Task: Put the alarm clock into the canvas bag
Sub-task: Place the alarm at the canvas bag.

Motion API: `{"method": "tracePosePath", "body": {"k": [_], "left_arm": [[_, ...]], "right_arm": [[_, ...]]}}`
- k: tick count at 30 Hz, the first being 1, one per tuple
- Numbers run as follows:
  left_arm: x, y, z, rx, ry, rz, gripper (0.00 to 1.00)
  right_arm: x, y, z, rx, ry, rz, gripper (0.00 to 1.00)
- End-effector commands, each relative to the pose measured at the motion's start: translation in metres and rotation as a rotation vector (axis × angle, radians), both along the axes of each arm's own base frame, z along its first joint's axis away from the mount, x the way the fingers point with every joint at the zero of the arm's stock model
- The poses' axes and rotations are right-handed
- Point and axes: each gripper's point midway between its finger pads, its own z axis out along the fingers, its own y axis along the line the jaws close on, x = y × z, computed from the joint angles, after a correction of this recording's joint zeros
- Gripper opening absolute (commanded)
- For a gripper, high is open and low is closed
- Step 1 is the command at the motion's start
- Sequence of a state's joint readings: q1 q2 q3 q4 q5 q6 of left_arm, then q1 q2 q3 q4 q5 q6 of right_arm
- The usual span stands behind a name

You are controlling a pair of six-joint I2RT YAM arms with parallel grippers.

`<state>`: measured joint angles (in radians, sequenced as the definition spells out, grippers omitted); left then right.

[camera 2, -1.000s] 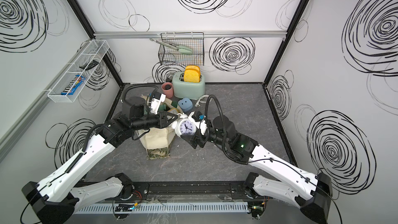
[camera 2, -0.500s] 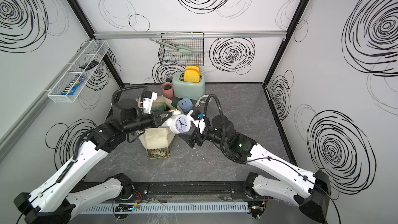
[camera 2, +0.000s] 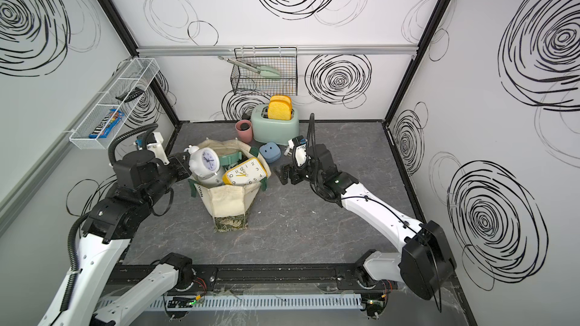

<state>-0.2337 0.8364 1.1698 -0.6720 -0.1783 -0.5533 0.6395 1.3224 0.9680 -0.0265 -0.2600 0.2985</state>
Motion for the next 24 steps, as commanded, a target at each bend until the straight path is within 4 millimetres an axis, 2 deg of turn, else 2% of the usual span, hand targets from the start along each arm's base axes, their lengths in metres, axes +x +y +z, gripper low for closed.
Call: {"method": "tracePosePath", "body": {"k": [1, 7, 10, 13, 19, 24], "left_arm": [[0.010, 0.014, -0.004, 0.081, 0.005, 0.070, 0.00], [0.020, 0.016, -0.026, 0.243, 0.085, 0.147, 0.00], [0.020, 0.007, -0.038, 0.342, 0.122, 0.181, 0.00], [0.023, -0.004, -0.053, 0.346, 0.161, 0.178, 0.00], [0.014, -0.001, -0.068, 0.476, 0.236, 0.327, 0.00], [0.013, -0.012, -0.086, 0.577, 0.294, 0.356, 0.00]], "right_arm": [[0.003, 0.021, 0.000, 0.021, 0.077, 0.063, 1.00], [0.024, 0.033, -0.018, -0.002, 0.105, 0.043, 0.98], [0.033, 0.038, -0.025, -0.022, 0.120, 0.037, 0.94], [0.039, 0.044, -0.032, -0.034, 0.132, 0.043, 0.89], [0.044, 0.053, -0.047, -0.055, 0.169, 0.058, 0.74], [0.040, 0.063, -0.050, -0.051, 0.186, 0.086, 0.56]]}}
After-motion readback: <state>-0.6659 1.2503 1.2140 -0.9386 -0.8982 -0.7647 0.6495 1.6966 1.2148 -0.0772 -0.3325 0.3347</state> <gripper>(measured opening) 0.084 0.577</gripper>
